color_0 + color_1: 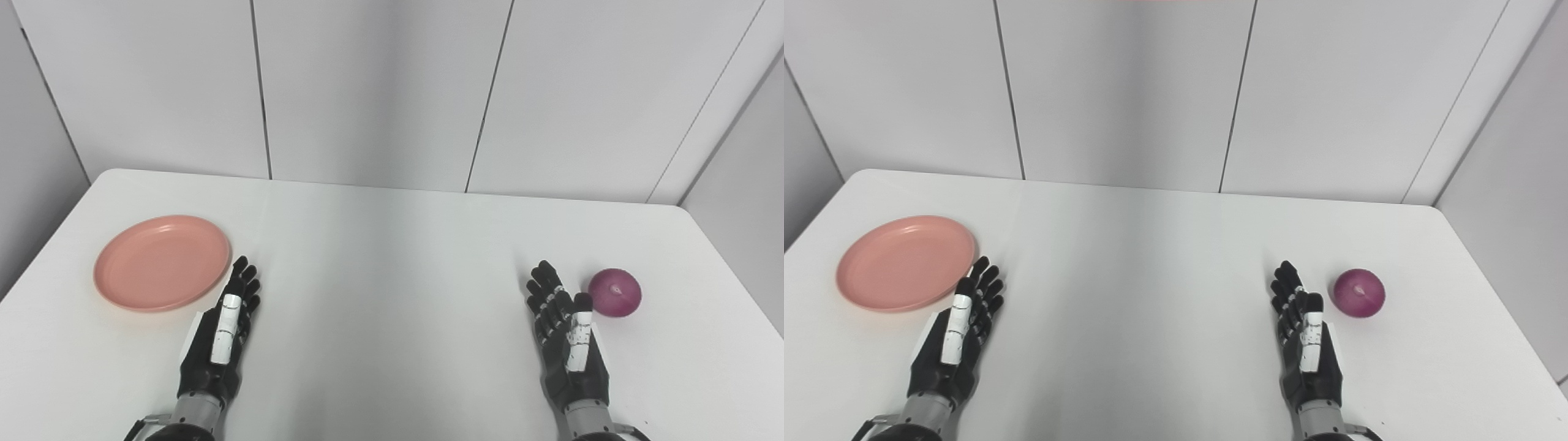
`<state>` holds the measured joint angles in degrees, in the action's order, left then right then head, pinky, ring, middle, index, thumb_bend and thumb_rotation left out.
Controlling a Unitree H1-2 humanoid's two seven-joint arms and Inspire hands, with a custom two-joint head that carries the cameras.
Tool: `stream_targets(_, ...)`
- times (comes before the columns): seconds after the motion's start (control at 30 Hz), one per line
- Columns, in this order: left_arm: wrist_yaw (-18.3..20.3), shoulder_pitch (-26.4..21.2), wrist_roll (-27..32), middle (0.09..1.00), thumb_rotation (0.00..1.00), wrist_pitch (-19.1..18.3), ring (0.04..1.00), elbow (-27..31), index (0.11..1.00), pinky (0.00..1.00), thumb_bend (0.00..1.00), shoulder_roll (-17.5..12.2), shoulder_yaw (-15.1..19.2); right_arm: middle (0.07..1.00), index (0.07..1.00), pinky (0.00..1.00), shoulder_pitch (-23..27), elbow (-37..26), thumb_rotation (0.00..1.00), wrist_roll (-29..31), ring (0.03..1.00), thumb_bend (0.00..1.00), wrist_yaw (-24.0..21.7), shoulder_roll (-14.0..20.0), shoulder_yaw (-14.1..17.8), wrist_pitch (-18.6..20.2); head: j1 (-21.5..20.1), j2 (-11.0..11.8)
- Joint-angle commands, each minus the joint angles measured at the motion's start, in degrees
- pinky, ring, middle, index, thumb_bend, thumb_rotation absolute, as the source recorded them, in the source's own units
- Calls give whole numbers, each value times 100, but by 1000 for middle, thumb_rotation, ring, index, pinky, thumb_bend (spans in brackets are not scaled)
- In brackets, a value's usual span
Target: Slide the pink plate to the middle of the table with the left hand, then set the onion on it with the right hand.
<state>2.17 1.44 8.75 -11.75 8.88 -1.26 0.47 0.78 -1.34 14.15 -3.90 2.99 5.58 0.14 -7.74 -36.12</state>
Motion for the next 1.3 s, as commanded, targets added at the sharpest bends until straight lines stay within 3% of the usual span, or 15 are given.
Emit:
stream_targets(0.0,162,142,60,1000,942,-374,1000,-87,1000,1000,755,-14,-134,943,942,1000,-260,387,996,-30,966,951,-44,24,21,-3,2,3)
stream_targets(0.17,120,152,87,1000,946,-453,1000,102,1000,1000,743,50,-132,944,943,1000,-277,378,1000,-4,968,935,-74,54,30,22,170,27)
stream_targets(0.33,71,91,100,1000,956,-765,1000,414,1000,1000,726,97,-151,953,949,1000,-279,403,1000,112,984,919,-155,110,63,53,309,38)
stream_targets(0.6,51,-469,375,1000,964,-1412,1000,1122,1000,1000,782,90,-86,957,949,1000,-236,535,1000,338,985,932,-294,205,164,1,652,111)
stream_targets(0.77,66,-1083,727,1000,981,-1479,1000,1108,1000,1000,848,-117,273,961,958,1000,-239,557,1000,391,980,943,-352,241,186,-47,727,124)
stream_targets(1.03,293,-2099,1281,1000,994,-1434,1000,424,1000,1000,891,-797,950,960,957,1000,-243,613,1000,450,984,897,-441,310,251,-71,897,170)
stream_targets(1.27,19,-2609,1554,991,964,-1515,966,240,1000,977,944,-1279,1126,967,969,1000,-218,755,1000,477,990,888,-507,366,264,-124,956,222)
